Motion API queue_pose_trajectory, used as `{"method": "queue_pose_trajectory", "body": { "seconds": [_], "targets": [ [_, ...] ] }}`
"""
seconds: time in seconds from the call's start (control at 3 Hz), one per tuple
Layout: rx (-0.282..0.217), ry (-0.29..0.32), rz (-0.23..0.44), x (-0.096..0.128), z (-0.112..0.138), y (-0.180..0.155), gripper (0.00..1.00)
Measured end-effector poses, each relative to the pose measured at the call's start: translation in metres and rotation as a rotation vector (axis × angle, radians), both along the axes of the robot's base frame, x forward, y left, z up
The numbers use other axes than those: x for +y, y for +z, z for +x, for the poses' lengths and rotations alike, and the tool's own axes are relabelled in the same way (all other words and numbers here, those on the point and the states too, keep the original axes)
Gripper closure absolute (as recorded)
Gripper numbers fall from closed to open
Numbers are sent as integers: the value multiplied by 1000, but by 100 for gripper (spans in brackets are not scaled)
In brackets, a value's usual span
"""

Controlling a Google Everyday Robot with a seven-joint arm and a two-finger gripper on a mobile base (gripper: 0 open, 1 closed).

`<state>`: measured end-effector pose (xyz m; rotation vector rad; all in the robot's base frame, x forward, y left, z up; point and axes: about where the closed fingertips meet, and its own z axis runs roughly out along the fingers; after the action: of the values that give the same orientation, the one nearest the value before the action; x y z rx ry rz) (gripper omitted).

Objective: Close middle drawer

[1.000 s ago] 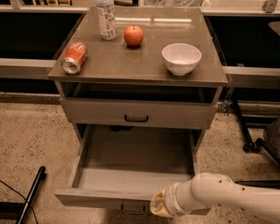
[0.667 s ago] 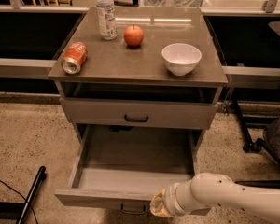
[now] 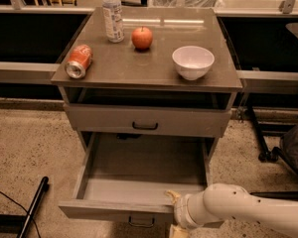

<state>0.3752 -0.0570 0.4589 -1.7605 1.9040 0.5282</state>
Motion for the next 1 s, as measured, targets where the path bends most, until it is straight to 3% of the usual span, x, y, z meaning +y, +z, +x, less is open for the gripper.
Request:
{"method": "queue_pose_trajectory", "body": {
  "seconds": [0.67,1.0],
  "targets": [
    [-16,6,3,0,-2,6,0],
    [-63,34,-19,-10,-10,23,16]
  ]
}}
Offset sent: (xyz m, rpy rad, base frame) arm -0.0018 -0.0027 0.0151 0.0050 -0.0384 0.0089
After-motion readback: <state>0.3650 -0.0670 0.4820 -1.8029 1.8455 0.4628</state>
